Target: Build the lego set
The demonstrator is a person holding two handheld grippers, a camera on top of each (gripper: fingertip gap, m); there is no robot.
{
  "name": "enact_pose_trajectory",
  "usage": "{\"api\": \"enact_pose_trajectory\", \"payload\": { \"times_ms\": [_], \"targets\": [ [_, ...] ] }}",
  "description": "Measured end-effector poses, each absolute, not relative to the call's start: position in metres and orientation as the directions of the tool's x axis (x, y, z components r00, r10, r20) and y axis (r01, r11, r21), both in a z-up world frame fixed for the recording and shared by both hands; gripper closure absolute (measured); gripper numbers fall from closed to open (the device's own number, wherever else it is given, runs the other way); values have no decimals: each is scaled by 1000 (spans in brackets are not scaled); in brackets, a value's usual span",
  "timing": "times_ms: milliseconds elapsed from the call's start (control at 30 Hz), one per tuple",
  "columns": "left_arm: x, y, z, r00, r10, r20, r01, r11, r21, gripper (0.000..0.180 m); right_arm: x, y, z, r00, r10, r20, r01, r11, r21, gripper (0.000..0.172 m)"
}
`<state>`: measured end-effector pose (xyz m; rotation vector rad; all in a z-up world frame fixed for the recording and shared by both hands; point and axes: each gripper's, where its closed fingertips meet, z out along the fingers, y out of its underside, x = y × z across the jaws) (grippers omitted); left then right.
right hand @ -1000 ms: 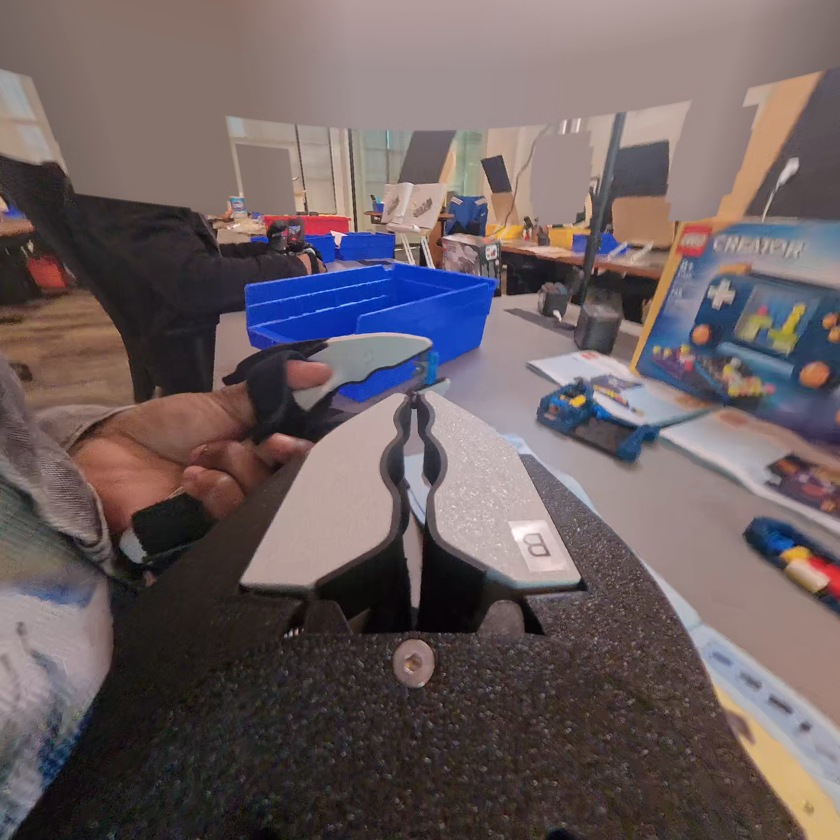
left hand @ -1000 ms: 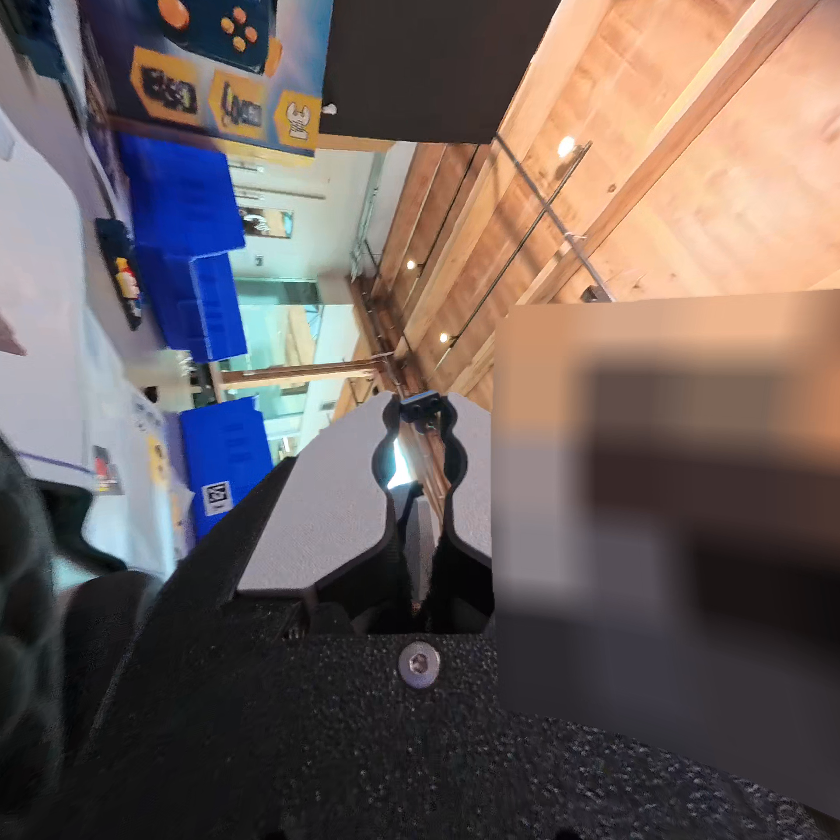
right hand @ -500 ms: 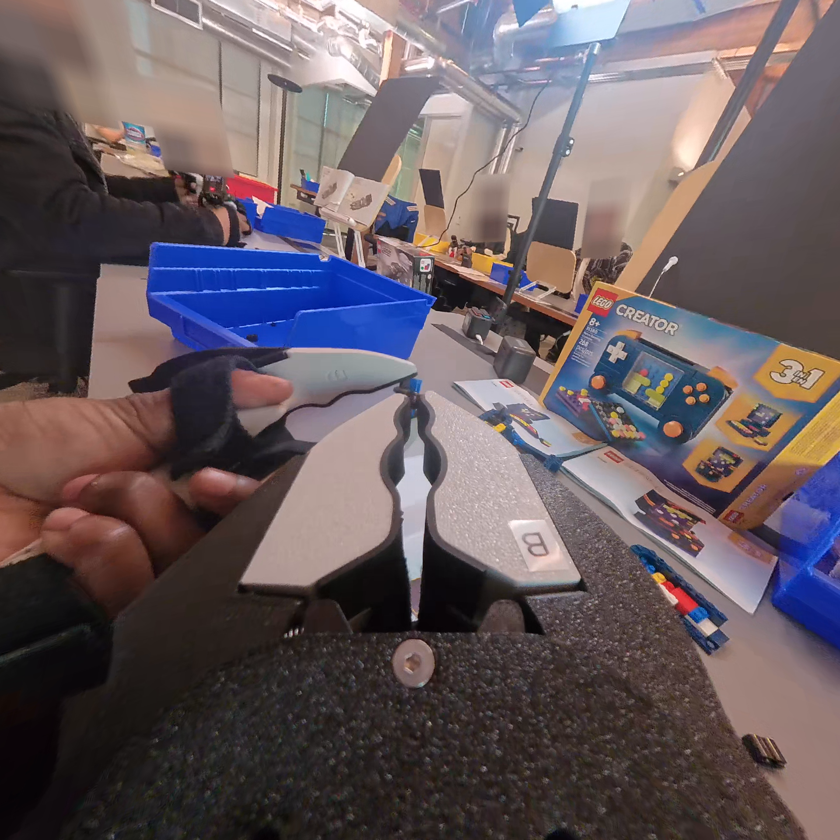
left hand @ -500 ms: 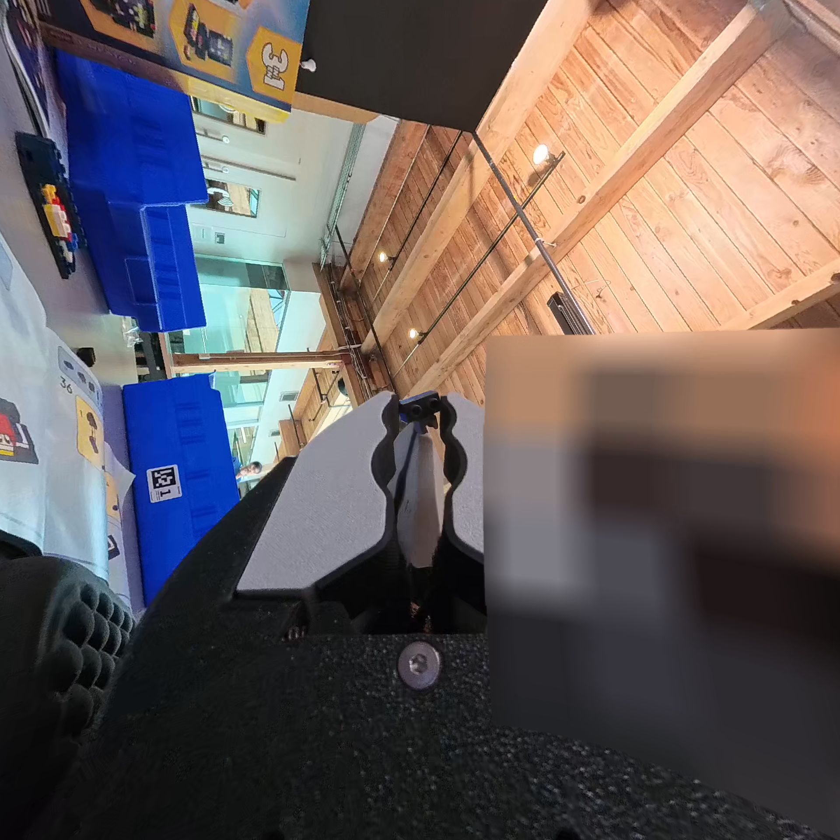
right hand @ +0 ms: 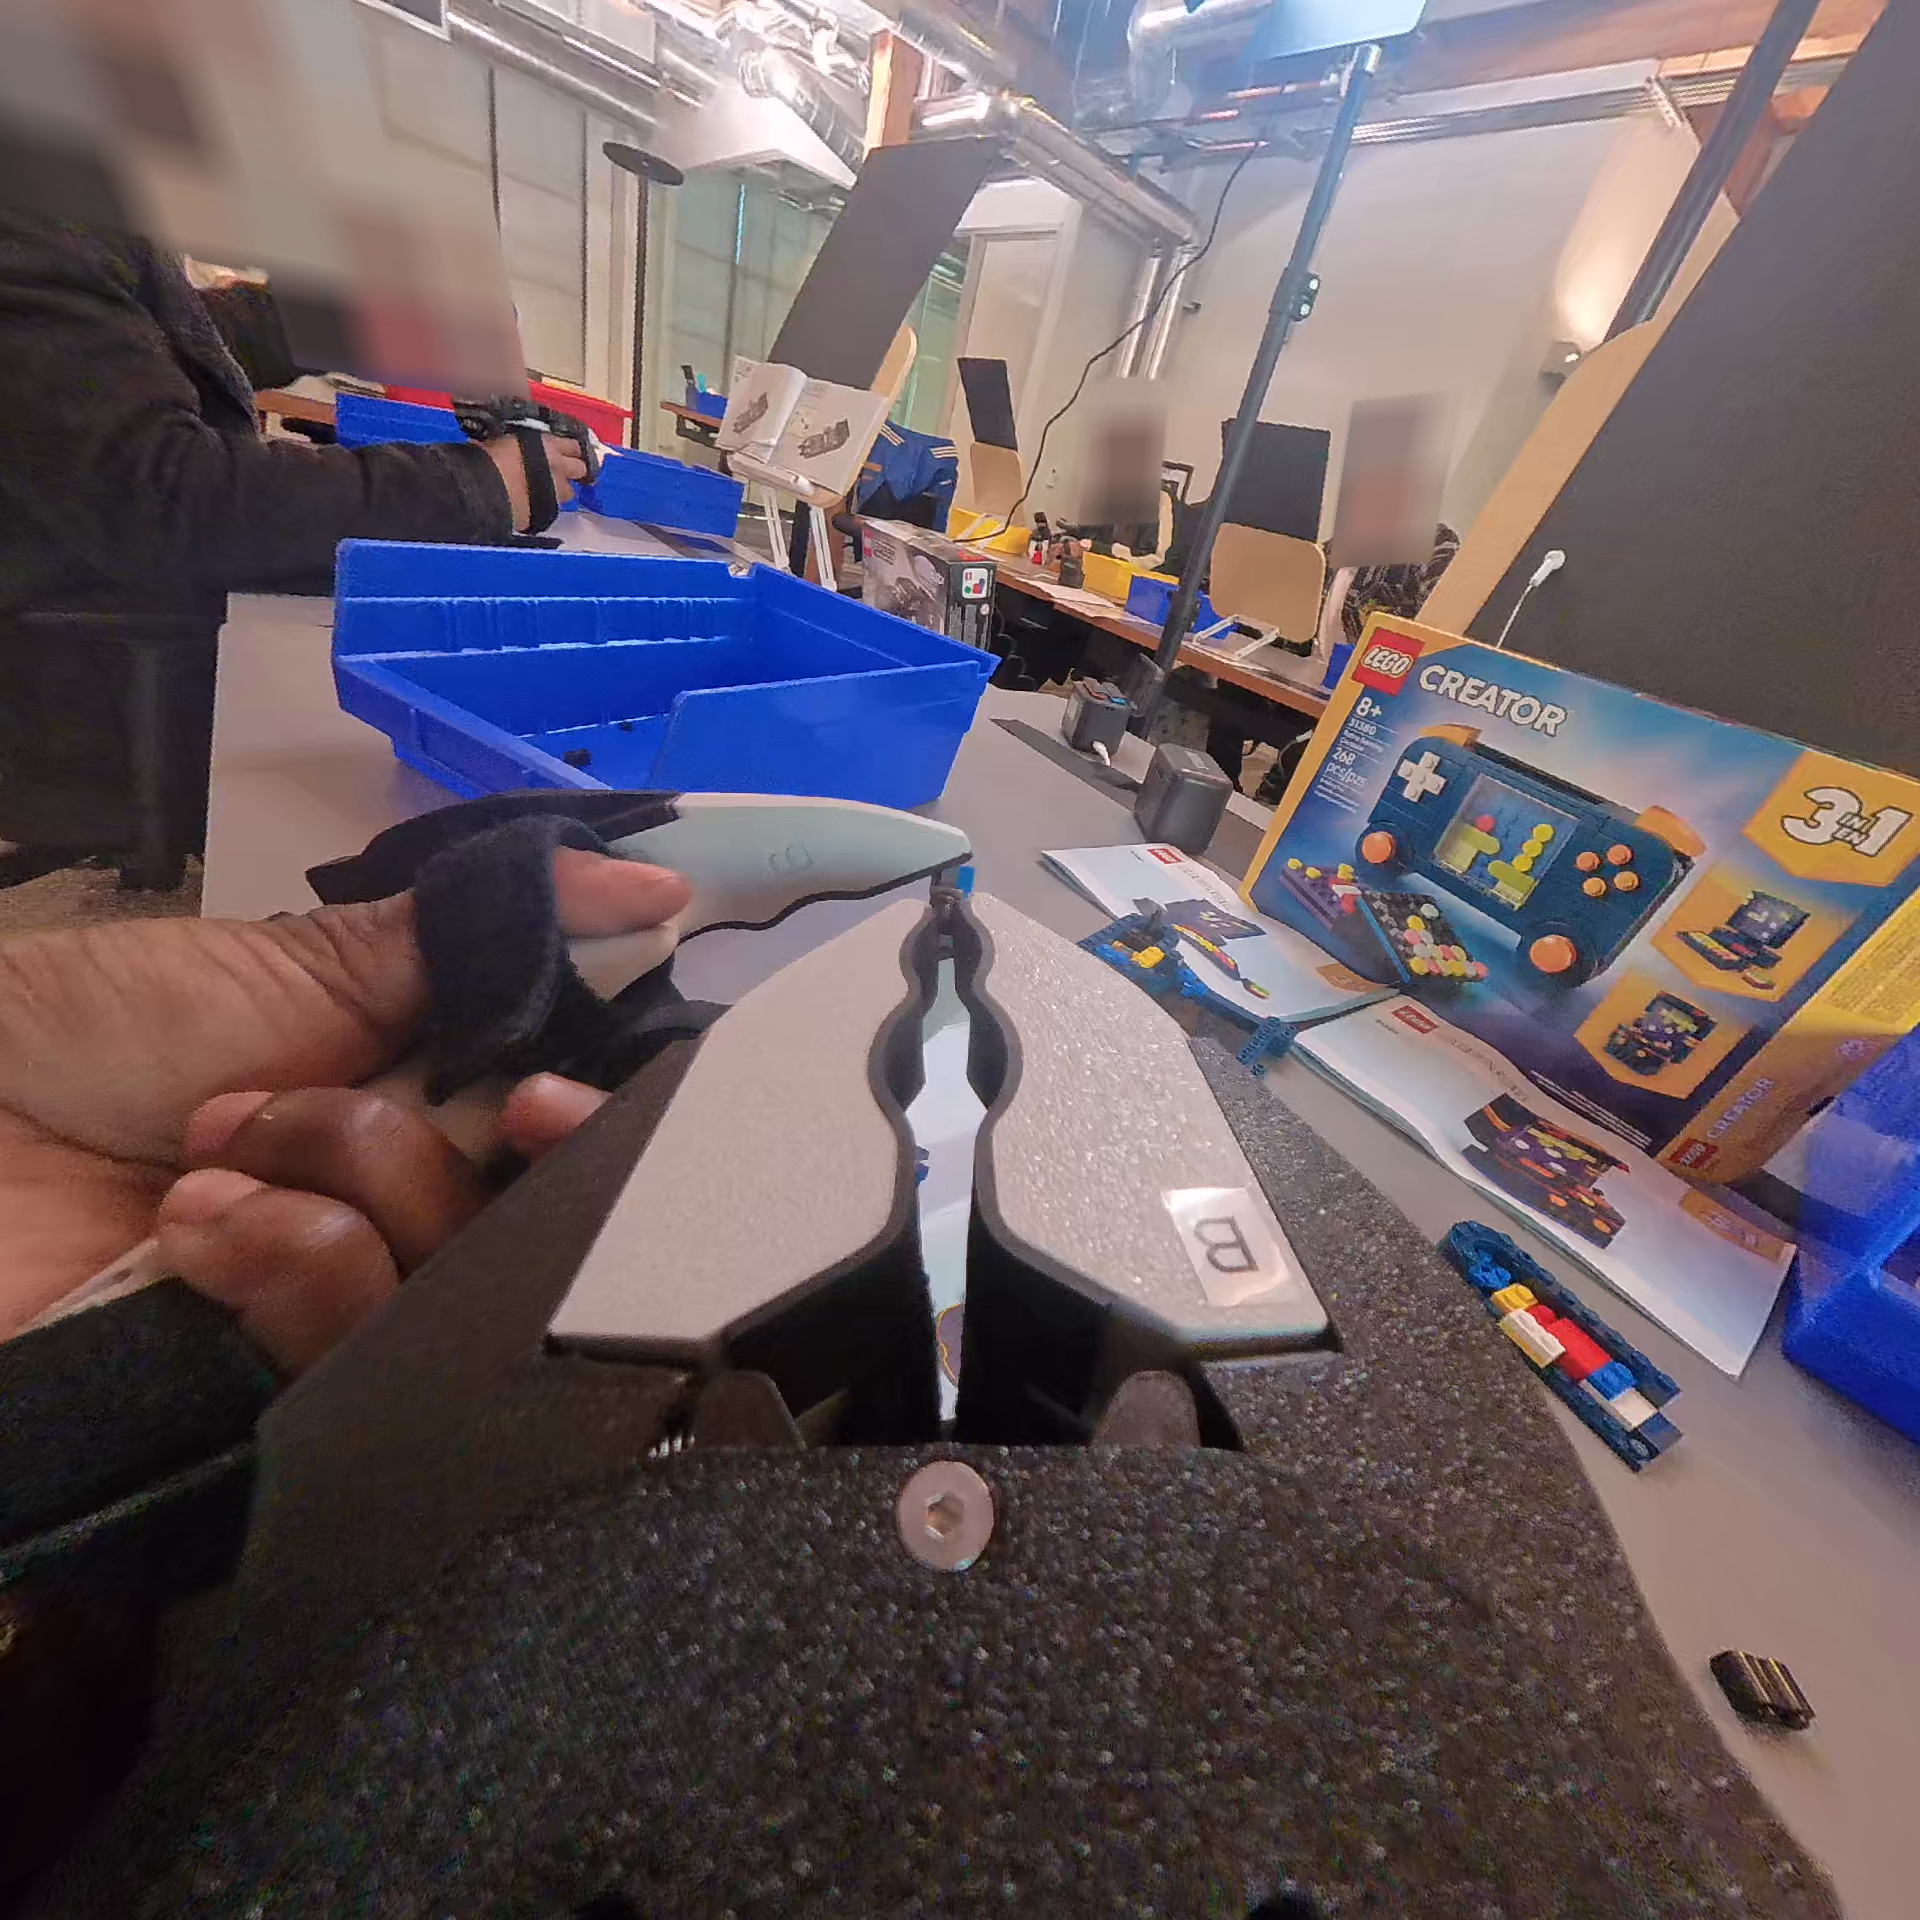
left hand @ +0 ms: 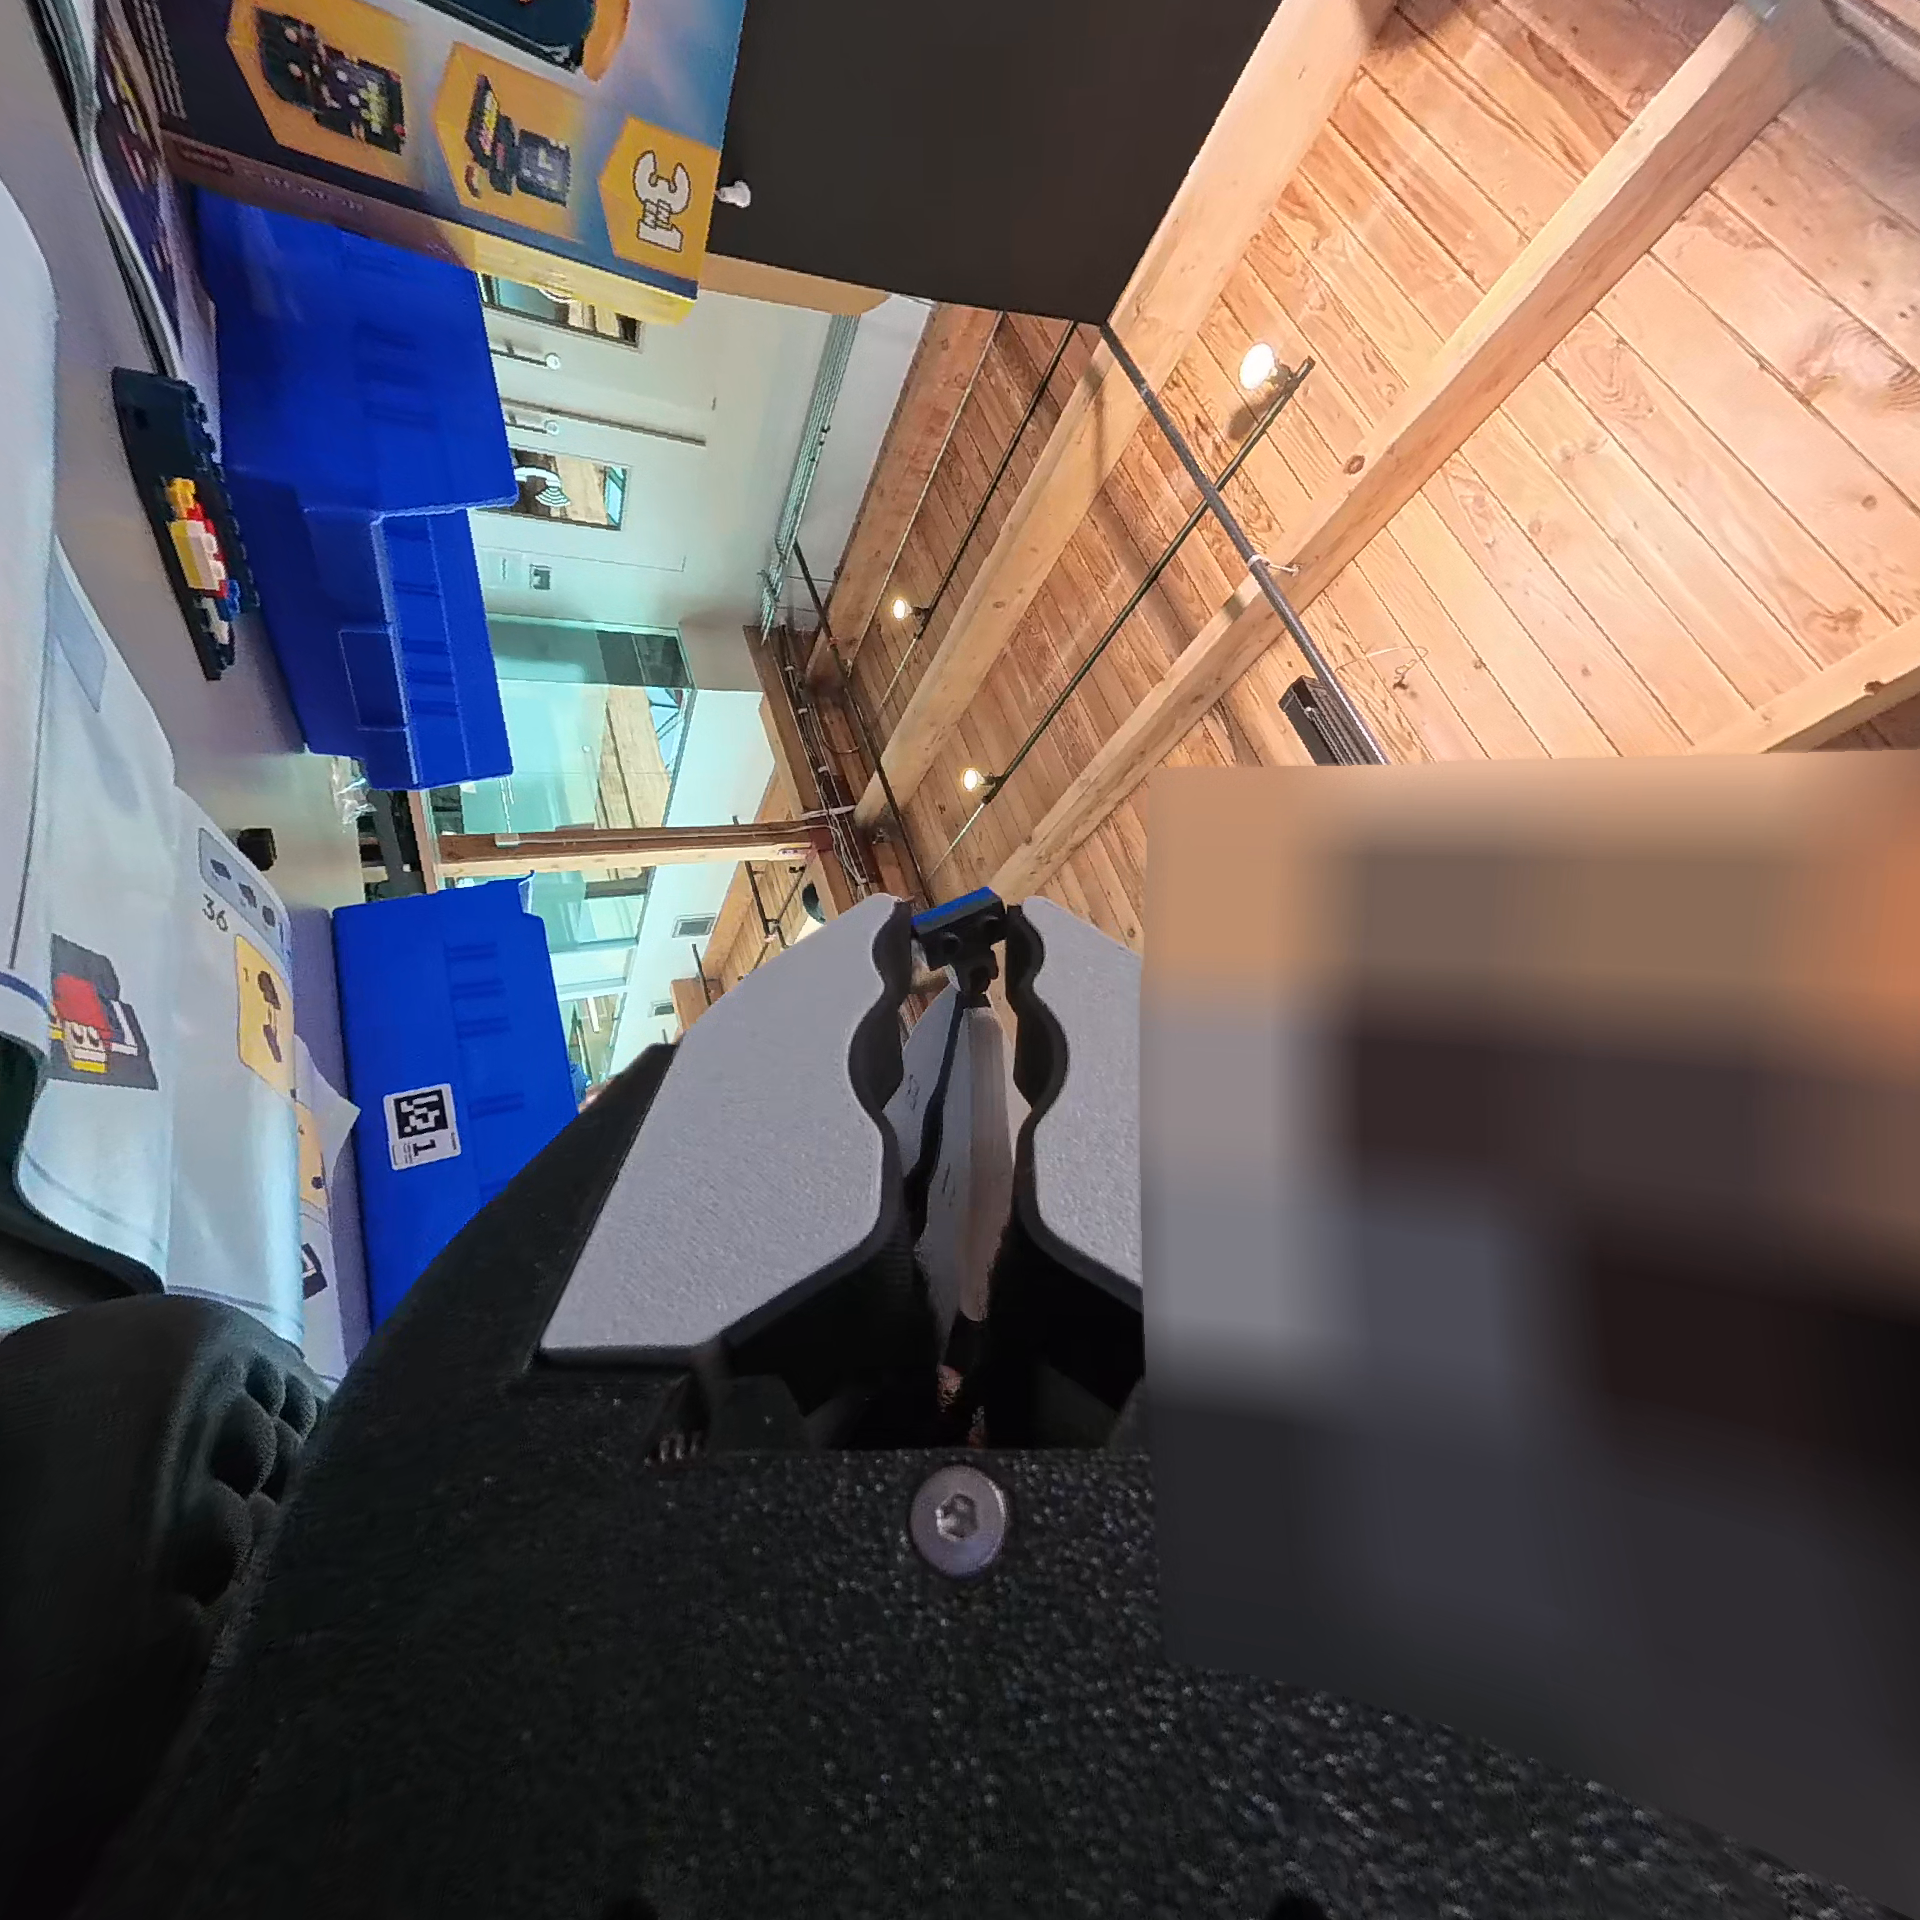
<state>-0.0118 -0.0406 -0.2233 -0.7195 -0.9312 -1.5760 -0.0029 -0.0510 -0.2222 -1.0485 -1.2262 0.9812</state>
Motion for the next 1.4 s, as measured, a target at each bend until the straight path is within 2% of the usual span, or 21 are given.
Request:
{"api": "enact_pose_trajectory", "payload": {
  "times_ms": [467, 1167, 1400],
  "targets": [
    [-11, -37, -237, -98, -442, 892, 995, -56, 82, 164, -5, -47, -233, 49, 988, 147, 11, 146, -989, 169],
    [-18, -33, -250, -73, -377, 923, 997, -16, 72, 163, -16, -40, -243, 54, 996, 74, 42, 71, -997, 169],
    [-18, -33, -252, -87, -370, 925, 996, -25, 83, 163, -16, -40, -246, 4, 1000, -16, 48, -16, -999, 169]
  ]
}}
